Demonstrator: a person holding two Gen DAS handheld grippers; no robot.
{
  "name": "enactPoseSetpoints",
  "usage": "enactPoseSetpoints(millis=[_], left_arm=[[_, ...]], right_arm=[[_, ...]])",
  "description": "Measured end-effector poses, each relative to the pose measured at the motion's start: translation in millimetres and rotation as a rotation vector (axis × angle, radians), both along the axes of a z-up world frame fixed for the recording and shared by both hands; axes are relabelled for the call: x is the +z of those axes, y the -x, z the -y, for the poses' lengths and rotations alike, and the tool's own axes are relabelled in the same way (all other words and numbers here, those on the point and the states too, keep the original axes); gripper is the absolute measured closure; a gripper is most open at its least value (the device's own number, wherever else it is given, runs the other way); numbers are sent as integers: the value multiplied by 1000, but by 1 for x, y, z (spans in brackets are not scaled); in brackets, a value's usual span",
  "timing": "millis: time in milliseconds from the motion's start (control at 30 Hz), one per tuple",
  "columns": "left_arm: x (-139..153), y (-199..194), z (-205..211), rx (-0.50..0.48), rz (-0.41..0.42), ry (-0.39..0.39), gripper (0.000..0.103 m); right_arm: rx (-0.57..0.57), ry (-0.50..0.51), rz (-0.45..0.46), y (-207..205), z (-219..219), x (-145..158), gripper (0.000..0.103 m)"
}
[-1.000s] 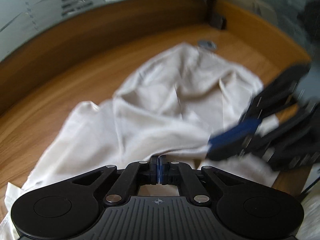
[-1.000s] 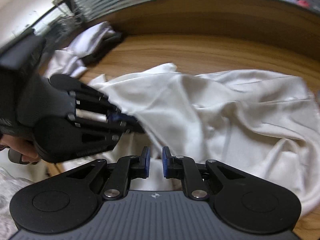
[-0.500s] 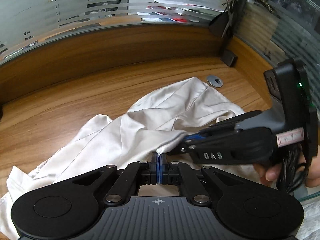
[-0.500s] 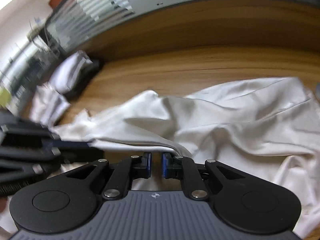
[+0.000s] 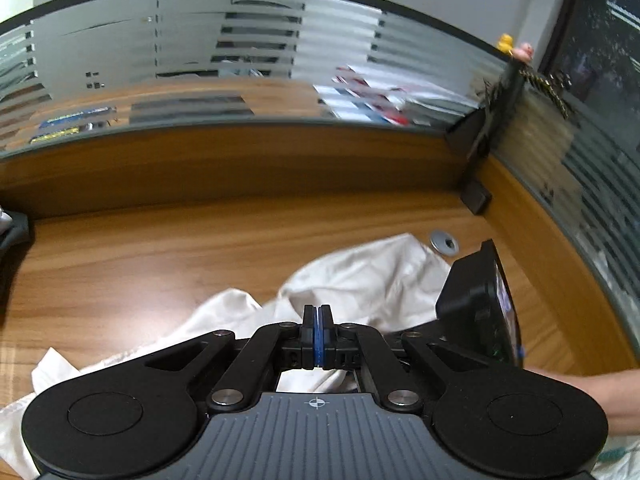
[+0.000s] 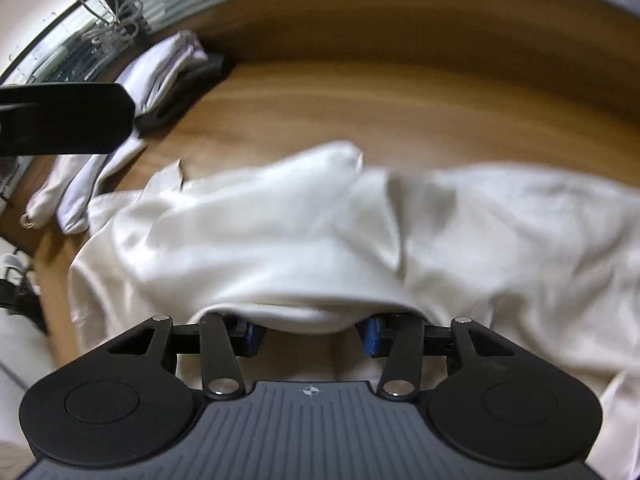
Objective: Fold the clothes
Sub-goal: 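Grasp the shirt with the left tool while the right tool slides under the fabric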
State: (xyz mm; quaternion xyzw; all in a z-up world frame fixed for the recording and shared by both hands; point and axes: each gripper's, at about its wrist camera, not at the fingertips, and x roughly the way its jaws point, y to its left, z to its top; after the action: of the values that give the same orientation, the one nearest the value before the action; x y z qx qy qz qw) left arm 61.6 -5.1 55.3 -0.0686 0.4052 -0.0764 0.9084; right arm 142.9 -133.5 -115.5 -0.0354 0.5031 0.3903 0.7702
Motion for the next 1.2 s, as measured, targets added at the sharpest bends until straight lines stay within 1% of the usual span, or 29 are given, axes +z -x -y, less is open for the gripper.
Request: enactPoseSetpoints(millis=[33,100,167,267,333,367,400,433,467,500,533,567,600,667,700,733,767,800,833,867,933,1033,1133,1167,1200], left_arm=[[-3,-2,-3,5,-15,2,101],[-9,-6,-9,14,-49,8,100],[-16,-7,-14,26,-77,16,100],[-29,-5,-21,40,-117,21,99],[-38,-2,-22,43,-143,9,98],[-43,-1,-23,45,-157,4,96],[-48,0,-23,46,-172,-1,92],[-52,1,-24,52,-183,-1,90],[-56,3,-25,59,-190,0,84],[-60,5,-27,69,-194,-1,77],[-63,6,-28,83,-197,-3,71],[-66,7,-30,94,-198,-6,57],[-69,8,-32,104,-199,-9,45],[-73,6,-36,111,-201,-22,42],[-75,4,-38,113,-205,-31,37],[-77,2,-40,114,-209,-42,34],[-80,-1,-42,113,-212,-50,29],[-83,-4,-45,109,-217,-56,26],[-86,-7,-47,107,-225,-60,25],[-90,-10,-49,105,-237,-58,24],[-100,-17,-53,108,-274,-44,25],[-116,-25,-58,143,-321,-43,29],[-127,-30,-63,197,-344,-66,35],[-129,-31,-64,210,-346,-71,38],[-132,-31,-65,219,-350,-77,43]], right_arm=[[-2,4,22,-2,-4,0,50],[19,31,25,-8,-13,-4,50],[48,58,50,-11,-21,-10,48],[110,125,94,-8,-25,-23,45],[144,165,124,-4,-26,-31,44],[158,178,136,-1,-24,-32,40],[168,182,141,2,-20,-31,40],[175,182,149,6,-17,-31,36],[183,189,155,9,-15,-31,28],[192,197,161,11,-13,-30,25],[202,209,170,15,-12,-32,23],[212,222,177,18,-10,-36,23],[222,231,182,20,-10,-38,23],[238,243,196,24,-10,-42,23],[246,248,207,25,-11,-43,24],[250,251,215,28,-10,-43,27],[251,251,226,28,-10,-43,34],[254,242,235,29,-8,-42,39],[254,235,241,29,-7,-42,57],[251,231,241,28,-6,-39,83],[234,212,210,23,0,-33,91],[211,173,163,20,9,-19,97],[201,109,143,26,27,9,99],[197,96,143,28,34,18,99],[193,83,142,31,42,28,99]])
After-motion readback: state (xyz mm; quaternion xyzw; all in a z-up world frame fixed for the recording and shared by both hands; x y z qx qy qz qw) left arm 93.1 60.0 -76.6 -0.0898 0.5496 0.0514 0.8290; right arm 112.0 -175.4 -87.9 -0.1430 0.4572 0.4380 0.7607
